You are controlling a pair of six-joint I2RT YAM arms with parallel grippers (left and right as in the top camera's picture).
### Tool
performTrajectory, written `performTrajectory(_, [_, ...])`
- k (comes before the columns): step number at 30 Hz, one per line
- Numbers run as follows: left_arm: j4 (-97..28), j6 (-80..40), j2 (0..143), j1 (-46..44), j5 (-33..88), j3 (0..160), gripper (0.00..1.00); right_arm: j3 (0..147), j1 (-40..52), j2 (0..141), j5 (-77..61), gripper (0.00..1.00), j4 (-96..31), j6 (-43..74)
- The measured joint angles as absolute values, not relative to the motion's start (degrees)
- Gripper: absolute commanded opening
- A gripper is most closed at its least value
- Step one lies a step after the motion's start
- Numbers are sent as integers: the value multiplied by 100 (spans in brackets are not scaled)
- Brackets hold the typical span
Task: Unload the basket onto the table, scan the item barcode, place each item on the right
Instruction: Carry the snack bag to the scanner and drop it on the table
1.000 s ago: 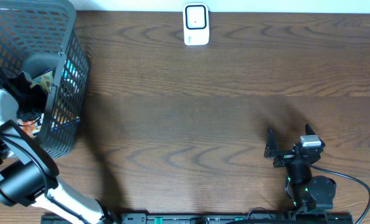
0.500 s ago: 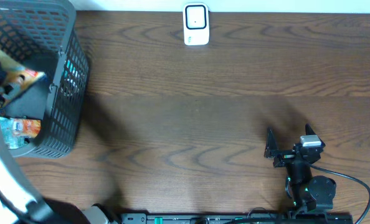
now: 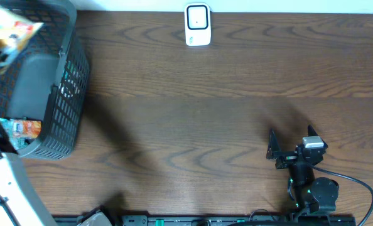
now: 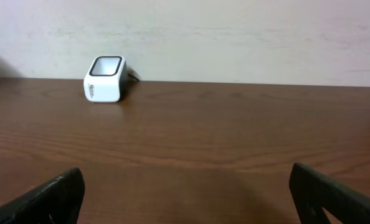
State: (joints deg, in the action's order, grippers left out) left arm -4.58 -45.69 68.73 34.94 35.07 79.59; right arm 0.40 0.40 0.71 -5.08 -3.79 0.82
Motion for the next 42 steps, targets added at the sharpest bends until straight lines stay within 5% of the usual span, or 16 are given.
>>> performTrajectory(13, [-923, -3612, 8409, -405, 3336, 7977, 7, 40, 40, 71, -508, 99, -381, 82])
performTrajectory(23, [-607, -3415, 10481, -1994, 2788, 7977, 8, 40, 40, 69, -506, 99, -379, 82])
performTrajectory(25, [-419, -3454, 10792, -2261, 2770, 7977, 17, 40, 40, 71, -508, 99, -379, 82])
performTrajectory(29, [-169, -3605, 11190, -2766, 2751, 7977, 57, 40, 40, 69, -506, 99, -379, 82])
performTrajectory(31, [-128, -3627, 11233, -2943, 2751, 7977, 63, 40, 40, 71, -506, 99, -381, 82])
performTrajectory(42, [-154, -3118, 10691, -2917, 2864, 7977, 66, 40, 40, 69, -506, 99, -379, 82])
